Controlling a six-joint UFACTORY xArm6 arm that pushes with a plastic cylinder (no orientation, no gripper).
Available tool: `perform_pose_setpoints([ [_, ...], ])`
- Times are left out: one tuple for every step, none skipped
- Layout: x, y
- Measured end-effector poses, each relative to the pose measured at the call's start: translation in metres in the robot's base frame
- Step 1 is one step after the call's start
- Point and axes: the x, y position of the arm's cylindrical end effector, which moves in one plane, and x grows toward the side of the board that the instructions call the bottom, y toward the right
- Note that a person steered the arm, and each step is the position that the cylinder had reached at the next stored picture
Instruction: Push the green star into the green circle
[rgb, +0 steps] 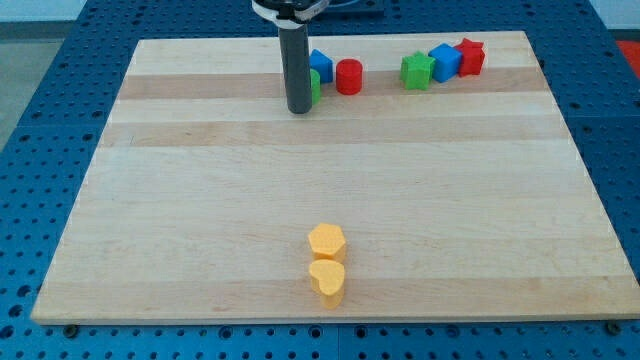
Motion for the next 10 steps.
perform_pose_setpoints([
  [-0.006, 0.000],
  [0.004, 0.005],
  [0.042, 0.052],
  [0.043, 0.116],
  [0.016, 0.179],
  [-0.018, 0.255],
  [-0.045, 0.320],
  [-0.083, 0.346],
  [-0.130, 0.345],
  [-0.149, 0.336],
])
